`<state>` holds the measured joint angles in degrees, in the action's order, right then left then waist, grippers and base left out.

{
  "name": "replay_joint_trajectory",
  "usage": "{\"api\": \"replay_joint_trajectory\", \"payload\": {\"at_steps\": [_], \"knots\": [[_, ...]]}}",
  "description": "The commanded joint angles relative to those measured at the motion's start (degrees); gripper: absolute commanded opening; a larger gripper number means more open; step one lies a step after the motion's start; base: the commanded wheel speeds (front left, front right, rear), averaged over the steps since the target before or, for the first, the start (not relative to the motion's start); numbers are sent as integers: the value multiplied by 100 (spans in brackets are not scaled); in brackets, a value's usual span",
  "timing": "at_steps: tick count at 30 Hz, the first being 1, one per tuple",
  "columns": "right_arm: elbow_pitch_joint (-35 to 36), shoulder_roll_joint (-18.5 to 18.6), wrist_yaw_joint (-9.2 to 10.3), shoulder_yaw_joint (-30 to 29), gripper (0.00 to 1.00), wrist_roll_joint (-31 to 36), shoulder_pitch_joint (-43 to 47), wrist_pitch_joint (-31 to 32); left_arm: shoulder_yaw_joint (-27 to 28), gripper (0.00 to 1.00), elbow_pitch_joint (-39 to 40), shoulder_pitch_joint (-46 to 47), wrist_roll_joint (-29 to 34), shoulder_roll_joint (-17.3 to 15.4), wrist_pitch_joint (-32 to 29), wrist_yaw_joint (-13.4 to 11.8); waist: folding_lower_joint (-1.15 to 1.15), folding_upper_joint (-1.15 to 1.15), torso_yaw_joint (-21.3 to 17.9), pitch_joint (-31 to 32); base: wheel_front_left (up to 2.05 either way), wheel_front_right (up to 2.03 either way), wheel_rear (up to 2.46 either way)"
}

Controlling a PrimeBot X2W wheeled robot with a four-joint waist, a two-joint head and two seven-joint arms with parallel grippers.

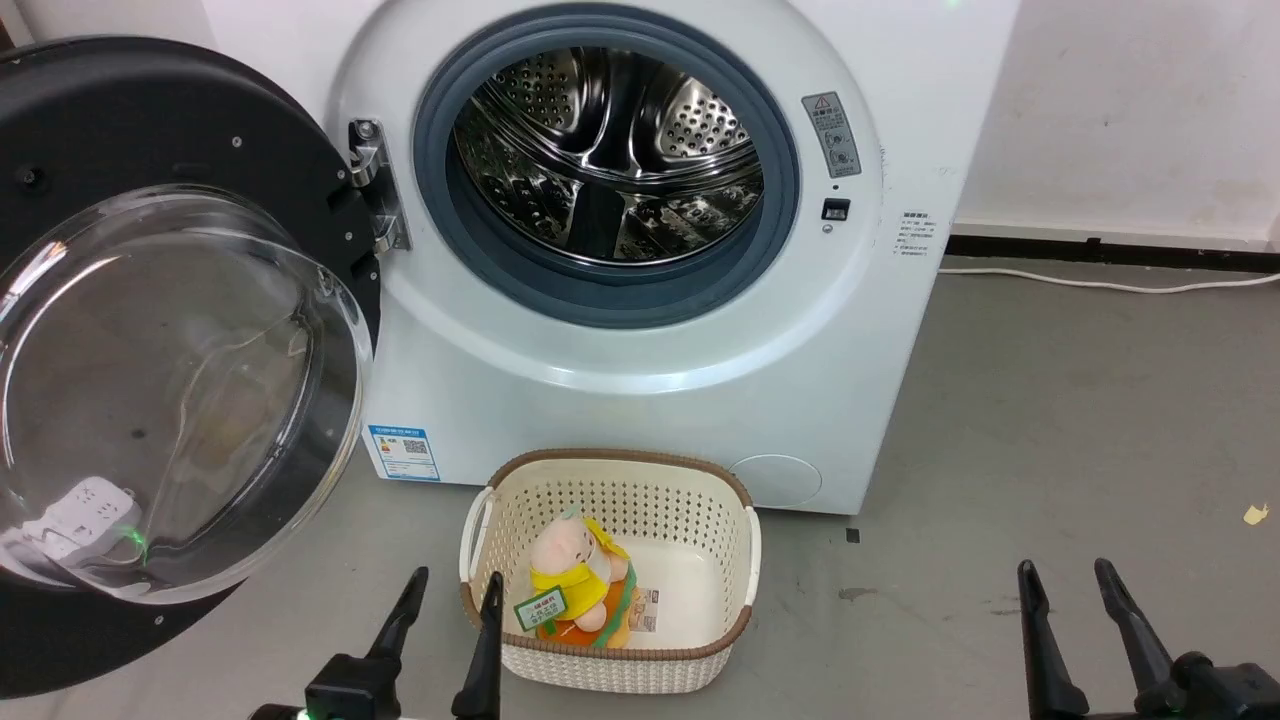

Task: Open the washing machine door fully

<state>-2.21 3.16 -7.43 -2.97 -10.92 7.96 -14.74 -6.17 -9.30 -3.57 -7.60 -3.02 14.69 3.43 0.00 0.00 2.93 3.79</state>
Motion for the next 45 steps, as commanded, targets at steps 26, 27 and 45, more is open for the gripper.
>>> {"api": "replay_joint_trajectory", "payload": {"at_steps": [26,27,45], "knots": [[-235,-28,-6,94,100,525,41,-26,16,100,-96,107,55,10,30,-14,0,0,32,-16,0,0,0],[-233,-28,-6,94,100,529,41,-26,16,100,-88,112,51,10,30,-17,0,0,34,-17,0,0,0],[-227,-3,0,100,0,534,-63,110,25,0,13,58,89,15,-112,-22,0,0,34,-48,0,0,0]]}}
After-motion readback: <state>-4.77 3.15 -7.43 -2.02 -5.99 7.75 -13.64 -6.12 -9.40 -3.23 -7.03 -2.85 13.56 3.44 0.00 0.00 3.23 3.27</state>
